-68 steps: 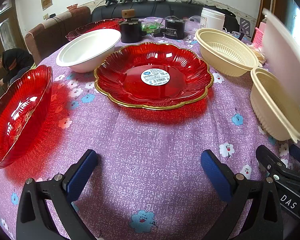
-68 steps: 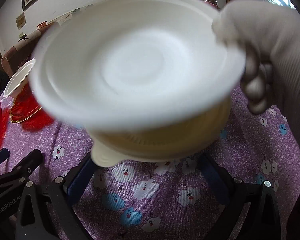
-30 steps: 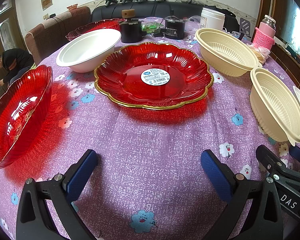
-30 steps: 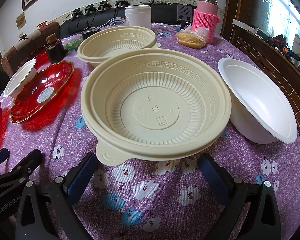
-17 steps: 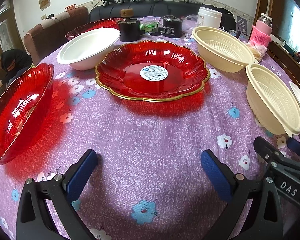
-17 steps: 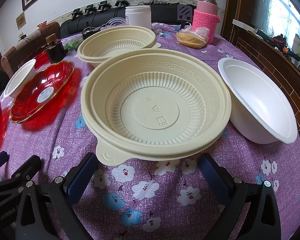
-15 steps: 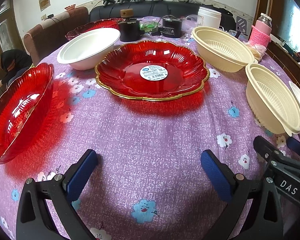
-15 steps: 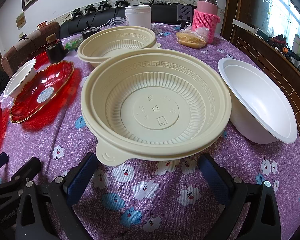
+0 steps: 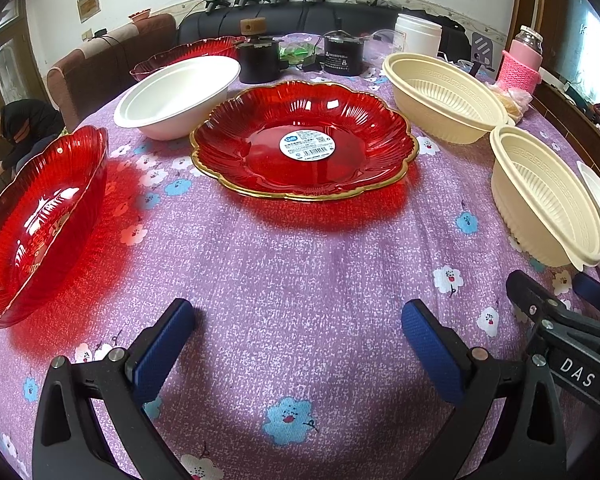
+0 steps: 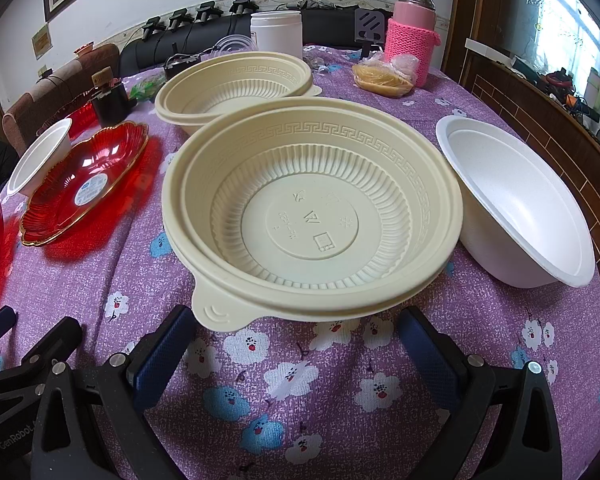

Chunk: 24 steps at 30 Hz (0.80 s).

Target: Organize plates and bowls

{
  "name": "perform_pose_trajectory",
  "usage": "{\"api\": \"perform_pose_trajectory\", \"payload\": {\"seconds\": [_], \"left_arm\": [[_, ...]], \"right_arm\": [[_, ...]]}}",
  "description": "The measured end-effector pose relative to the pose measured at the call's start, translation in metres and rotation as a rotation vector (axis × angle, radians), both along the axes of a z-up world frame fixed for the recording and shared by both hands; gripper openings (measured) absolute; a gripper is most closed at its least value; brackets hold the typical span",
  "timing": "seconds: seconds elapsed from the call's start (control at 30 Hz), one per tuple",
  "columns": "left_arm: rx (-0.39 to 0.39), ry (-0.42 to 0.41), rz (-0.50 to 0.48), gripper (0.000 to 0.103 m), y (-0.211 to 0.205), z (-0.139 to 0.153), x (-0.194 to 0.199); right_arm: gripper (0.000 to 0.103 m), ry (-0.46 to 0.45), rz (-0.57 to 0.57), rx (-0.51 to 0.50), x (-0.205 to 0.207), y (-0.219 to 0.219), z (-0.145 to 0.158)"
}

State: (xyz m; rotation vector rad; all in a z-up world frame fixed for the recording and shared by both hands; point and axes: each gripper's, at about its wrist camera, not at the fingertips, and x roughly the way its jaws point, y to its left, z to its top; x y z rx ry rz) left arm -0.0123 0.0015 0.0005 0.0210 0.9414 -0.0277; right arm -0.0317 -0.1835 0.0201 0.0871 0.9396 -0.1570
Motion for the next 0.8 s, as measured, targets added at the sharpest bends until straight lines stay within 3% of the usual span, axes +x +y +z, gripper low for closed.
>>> {"api": "perform_pose_trajectory", "payload": {"seconds": [0.8], "left_arm": [[0.000,0.000,0.000,0.103,0.0001,0.0000,0.0000]], "right_arm": [[0.102,-0.001,0.000,0.000,0.0009,0.0007,-0.0037]]}}
